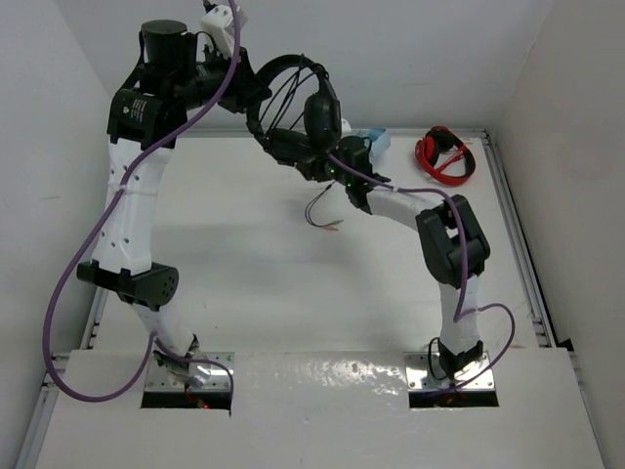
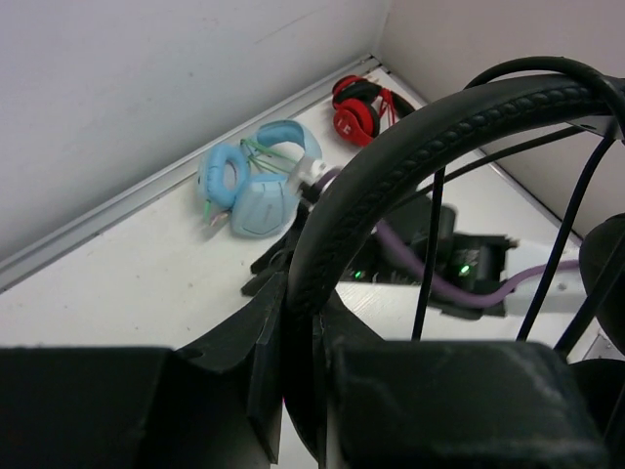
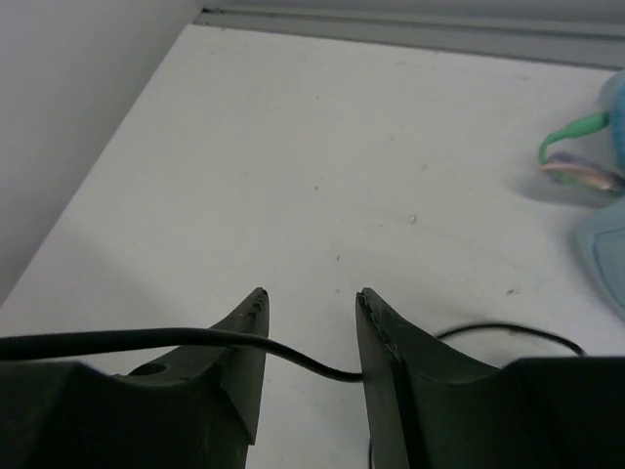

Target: Wrap the headphones

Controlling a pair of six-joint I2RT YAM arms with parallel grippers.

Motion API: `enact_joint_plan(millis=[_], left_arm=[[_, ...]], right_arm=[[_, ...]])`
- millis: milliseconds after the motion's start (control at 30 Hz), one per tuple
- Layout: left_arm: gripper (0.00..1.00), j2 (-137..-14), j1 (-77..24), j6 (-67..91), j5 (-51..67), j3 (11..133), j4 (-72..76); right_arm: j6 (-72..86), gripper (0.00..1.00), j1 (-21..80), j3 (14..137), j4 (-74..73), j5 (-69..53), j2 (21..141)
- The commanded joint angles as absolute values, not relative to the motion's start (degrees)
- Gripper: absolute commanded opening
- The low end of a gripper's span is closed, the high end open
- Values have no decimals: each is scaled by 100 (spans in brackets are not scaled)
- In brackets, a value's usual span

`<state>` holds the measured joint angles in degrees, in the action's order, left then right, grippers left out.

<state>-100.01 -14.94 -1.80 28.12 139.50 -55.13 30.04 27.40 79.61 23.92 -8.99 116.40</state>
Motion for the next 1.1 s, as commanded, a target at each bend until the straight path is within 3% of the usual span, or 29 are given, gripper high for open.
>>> enact_joint_plan(millis=[0,67,133,233,433,633,733,867,1067], left_arm=[[0,-10011,-1468,299,2857,14229,-5133],[0,-10028,-1468,378,2821,14247,-5098],[0,-10072,-1459,457,2856,14265,-5036],[0,-10125,-1459,510,2900,14265,-4983],[0,-10213,-1424,545,2883,14273,-4940],[0,-10239,-1310,606,2971,14335,-4896],[0,-10248,-1292,589,2971,14388,-4878],[0,-10318,-1248,580,3006,14440,-4887],[0,-10459,-1204,598,3085,14528,-4878]], right_arm=[[3102,41,2953,8253,2751,-555,11970],[3146,45,3014,8297,2786,-203,12119],[3199,56,3050,8428,2786,-19,12357],[3173,60,3111,8823,2550,87,12743],[3164,57,3295,9255,2311,140,13236],[2848,60,3463,9491,1514,1438,13517],[2795,56,3507,9589,985,1696,13457],[2330,50,3717,8451,1527,1433,12702],[2776,53,3841,7682,1794,2003,11875]])
